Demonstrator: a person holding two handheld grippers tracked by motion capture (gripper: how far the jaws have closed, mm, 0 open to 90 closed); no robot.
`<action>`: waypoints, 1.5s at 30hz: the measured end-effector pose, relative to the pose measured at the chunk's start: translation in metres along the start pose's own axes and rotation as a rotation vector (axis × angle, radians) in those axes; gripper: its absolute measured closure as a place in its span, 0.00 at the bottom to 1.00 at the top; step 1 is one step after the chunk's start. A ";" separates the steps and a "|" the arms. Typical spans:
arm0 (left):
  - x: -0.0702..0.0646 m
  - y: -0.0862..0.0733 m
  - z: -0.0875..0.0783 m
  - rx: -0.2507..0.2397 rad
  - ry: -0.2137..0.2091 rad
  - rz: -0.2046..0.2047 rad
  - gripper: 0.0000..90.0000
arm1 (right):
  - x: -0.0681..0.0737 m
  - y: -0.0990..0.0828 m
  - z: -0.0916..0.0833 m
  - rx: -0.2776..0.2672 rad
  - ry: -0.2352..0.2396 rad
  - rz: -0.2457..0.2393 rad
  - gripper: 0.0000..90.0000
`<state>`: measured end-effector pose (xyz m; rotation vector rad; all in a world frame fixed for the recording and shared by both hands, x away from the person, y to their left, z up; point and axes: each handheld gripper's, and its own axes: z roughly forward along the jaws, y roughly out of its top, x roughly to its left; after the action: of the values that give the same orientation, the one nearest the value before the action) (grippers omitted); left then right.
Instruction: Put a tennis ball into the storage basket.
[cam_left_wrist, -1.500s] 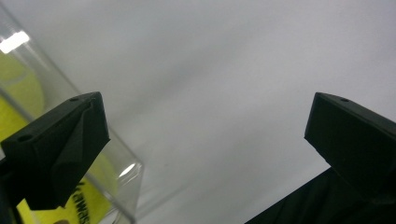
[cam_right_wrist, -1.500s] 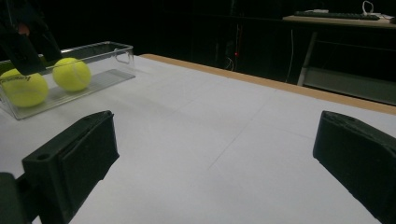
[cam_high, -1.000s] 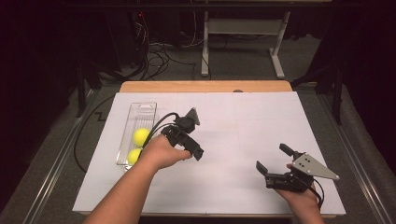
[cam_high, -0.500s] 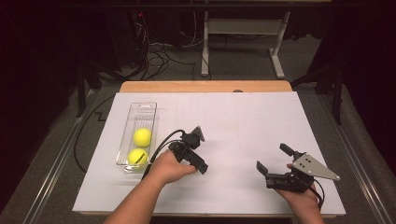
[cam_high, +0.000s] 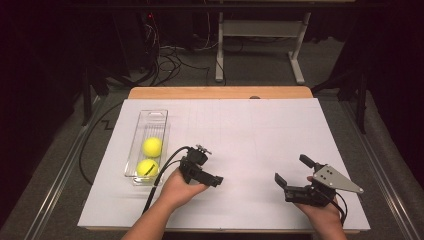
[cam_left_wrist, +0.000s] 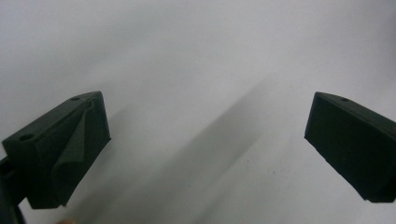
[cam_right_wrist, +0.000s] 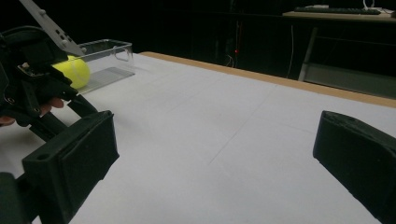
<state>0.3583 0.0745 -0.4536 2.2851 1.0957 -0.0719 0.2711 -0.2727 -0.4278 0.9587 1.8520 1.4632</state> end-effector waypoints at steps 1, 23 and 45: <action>0.001 -0.004 0.002 -0.014 0.003 -0.005 0.01 | 0.000 0.000 0.000 0.002 0.000 0.000 0.00; 0.009 -0.040 -0.041 -0.521 -0.085 0.195 0.01 | 0.000 -0.004 -0.002 0.019 -0.028 0.005 0.00; 0.043 -0.106 -0.122 -0.692 -0.047 0.222 0.02 | -0.005 -0.006 -0.006 0.015 -0.058 0.025 0.00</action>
<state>0.2855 0.2207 -0.4176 1.7440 0.6867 0.2964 0.2680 -0.2806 -0.4326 1.0238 1.8179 1.4227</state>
